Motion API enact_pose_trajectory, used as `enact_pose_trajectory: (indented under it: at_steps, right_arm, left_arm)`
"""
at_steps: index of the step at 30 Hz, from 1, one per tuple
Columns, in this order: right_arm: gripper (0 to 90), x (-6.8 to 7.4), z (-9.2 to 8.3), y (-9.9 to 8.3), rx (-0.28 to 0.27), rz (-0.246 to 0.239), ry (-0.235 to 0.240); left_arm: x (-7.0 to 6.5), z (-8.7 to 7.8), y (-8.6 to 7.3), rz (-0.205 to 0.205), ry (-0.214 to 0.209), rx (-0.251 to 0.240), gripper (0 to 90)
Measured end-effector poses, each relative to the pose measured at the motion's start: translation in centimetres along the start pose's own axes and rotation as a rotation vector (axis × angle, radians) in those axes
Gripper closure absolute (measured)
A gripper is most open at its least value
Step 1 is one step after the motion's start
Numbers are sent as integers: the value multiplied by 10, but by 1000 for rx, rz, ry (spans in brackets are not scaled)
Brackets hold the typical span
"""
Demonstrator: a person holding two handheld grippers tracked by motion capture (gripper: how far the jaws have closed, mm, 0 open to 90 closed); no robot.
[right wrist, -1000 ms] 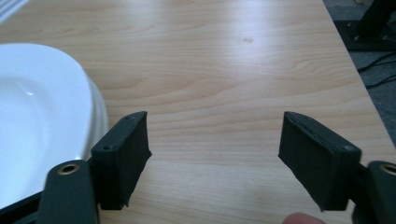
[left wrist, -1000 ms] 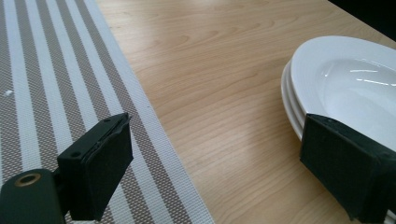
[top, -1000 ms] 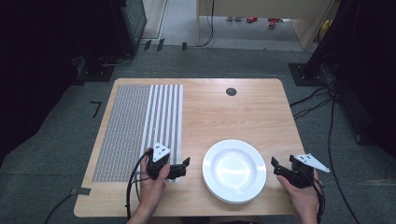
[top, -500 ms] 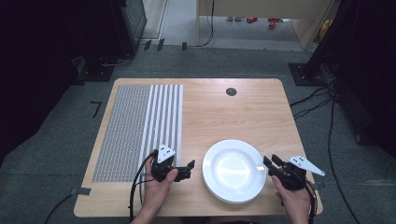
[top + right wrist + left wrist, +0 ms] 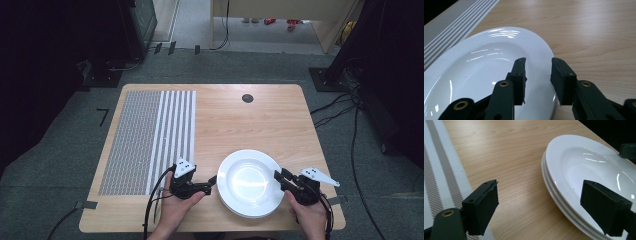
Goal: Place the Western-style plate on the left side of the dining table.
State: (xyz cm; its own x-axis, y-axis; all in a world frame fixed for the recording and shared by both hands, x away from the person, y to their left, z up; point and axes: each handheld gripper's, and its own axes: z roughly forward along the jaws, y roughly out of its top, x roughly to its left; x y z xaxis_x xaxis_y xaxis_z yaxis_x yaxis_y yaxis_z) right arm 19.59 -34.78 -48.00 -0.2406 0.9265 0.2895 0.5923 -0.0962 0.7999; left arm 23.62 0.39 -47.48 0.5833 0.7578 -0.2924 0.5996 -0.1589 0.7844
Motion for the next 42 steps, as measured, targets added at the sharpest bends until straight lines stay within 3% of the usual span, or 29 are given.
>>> enact_pose_trajectory:
  at_steps: [2,3,5,9,10,12,16,18,19,21,24,27,36,42]
  right_arm:
    - [682,0,0,-1,2,8,6]
    - [698,0,1,-2,6,42,17]
    - [725,-1,1,-3,9,63,39]
    - [753,-1,2,-4,24,49,58]
    - [779,-1,2,-5,19,79,107]
    - [802,-2,1,-5,18,96,139]
    - [812,0,1,-6,23,83,112]
    - [791,-1,-1,-6,6,93,92]
    - [755,-4,-4,-7,-30,114,55]
    - [753,-7,-6,-7,-38,135,26]
    - [753,-12,-7,-9,-47,166,24]
    - [753,-11,-8,-9,-52,153,-17]
    - [764,-14,-4,-12,-14,177,-1]
    - [803,-19,-5,-14,-19,266,30]
  left_arm:
    - [-1,1,0,-2,-3,0,189]
    - [-2,1,-1,-5,-3,-1,226]
    - [-4,2,-2,-3,-8,0,253]
    - [-8,4,-3,8,-29,6,341]
    - [-9,6,-4,11,-45,13,383]
    - [-11,8,-5,19,-68,23,440]
    - [-13,11,-6,19,-67,38,473]
    - [-13,13,-7,16,-67,46,481]
    - [-13,14,-8,21,-67,53,492]
    - [-14,16,-8,19,-80,57,494]
    - [-16,17,-8,30,-80,59,497]
    - [-16,17,-8,31,-72,60,494]
    - [-15,18,-9,18,-82,63,484]
    - [-16,21,-11,1,-124,83,476]
